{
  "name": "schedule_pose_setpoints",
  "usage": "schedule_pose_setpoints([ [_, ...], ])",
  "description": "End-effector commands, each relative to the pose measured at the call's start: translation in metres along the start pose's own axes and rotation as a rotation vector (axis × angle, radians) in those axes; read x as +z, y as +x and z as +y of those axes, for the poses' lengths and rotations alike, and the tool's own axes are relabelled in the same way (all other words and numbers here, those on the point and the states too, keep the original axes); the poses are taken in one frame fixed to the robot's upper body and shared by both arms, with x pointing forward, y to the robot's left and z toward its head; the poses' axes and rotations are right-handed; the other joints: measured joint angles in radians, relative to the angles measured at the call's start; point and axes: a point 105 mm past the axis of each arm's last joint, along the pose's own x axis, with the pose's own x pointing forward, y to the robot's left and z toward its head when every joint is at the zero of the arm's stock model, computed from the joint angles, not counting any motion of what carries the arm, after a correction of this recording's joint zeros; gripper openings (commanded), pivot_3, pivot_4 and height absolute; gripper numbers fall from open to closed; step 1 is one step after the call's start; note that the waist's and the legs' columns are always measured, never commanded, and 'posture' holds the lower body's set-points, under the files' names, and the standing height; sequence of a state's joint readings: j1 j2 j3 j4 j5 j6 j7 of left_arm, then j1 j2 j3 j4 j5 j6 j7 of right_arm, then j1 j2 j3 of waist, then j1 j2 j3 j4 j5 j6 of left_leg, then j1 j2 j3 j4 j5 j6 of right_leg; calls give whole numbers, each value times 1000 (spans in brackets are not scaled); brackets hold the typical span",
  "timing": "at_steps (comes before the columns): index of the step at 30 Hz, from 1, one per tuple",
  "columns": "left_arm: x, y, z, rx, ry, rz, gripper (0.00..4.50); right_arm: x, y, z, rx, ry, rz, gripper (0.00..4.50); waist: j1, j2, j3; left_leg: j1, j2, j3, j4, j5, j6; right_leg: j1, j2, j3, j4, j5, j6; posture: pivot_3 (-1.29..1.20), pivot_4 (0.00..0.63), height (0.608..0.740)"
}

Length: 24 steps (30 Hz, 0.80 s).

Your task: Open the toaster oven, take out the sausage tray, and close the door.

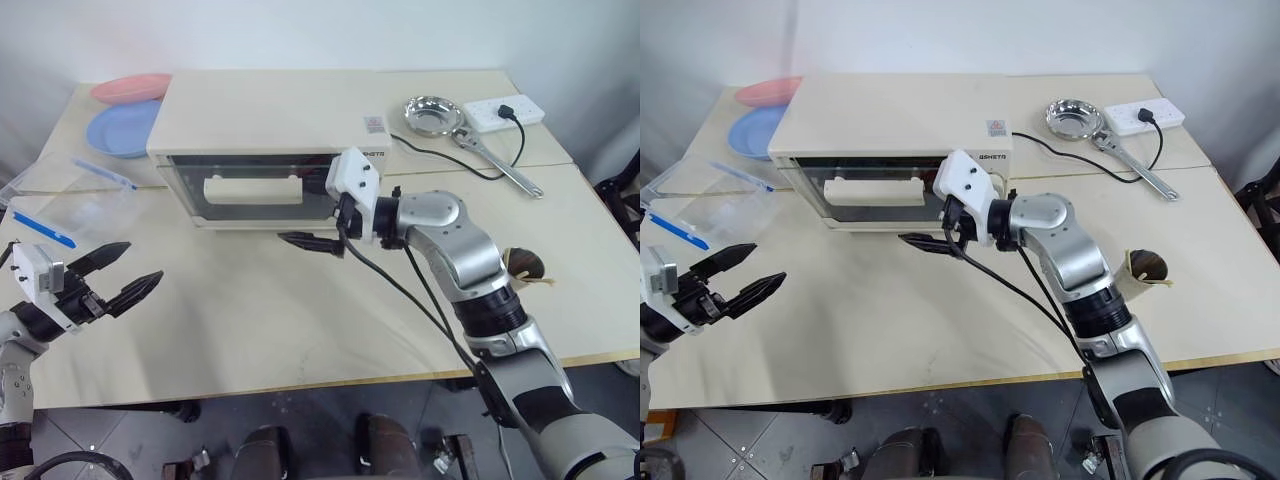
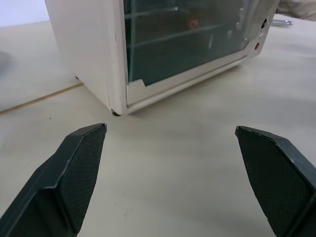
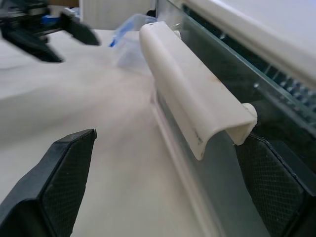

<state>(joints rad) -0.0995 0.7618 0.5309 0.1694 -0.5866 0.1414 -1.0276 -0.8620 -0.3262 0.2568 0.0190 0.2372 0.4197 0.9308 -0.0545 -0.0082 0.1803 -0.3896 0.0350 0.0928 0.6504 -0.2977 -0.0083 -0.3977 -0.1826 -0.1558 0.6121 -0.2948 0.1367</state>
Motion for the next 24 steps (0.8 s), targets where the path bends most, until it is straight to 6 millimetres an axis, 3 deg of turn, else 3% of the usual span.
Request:
schedule_pose_setpoints([
  [1, 19, 1, 8, 14, 19, -46, 4450, 24, -1, 27, 131, -72, -77, 4500, 1, 0, 0, 0, 0, 0, 0, 0, 0, 0, 0, 0, 0, 0, 0, 0, 150, 740],
  [4, 33, 6, 23, 47, 1, -55, 4450, 3, 0, 41, 161, -36, -44, 4500, 1, -1, -1, 0, 0, 0, 0, -1, 0, 0, 0, -1, 0, 0, 0, 0, 150, 740],
  [7, 52, 4, 31, 19, -5, -131, 4450, -5, 1, 45, 154, -20, -35, 4500, -5, -2, -1, 2, 0, 3, -1, -1, 0, 0, 0, 0, 0, 0, 0, 0, 150, 740],
  [13, 59, 6, 38, -51, 1, -107, 2618, -9, 4, 47, 146, -22, -30, 4500, -6, -2, -1, 3, 1, 4, 0, -1, 0, 0, 0, 0, 1, 0, 0, 0, 150, 740],
  [21, 67, 32, 20, -267, -36, -139, 74, -11, 6, 56, 145, -9, -33, 4500, -11, -2, -1, 3, 1, 5, 2, -1, 0, 0, 0, 1, 4, 0, 0, 0, 150, 740],
  [24, 64, 43, 22, -264, -27, -135, 32, -11, 6, 60, 143, -3, -34, 4500, -11, -2, -1, 3, 1, 5, 3, -1, 0, 0, 0, 1, 5, 0, 0, 0, 150, 740],
])
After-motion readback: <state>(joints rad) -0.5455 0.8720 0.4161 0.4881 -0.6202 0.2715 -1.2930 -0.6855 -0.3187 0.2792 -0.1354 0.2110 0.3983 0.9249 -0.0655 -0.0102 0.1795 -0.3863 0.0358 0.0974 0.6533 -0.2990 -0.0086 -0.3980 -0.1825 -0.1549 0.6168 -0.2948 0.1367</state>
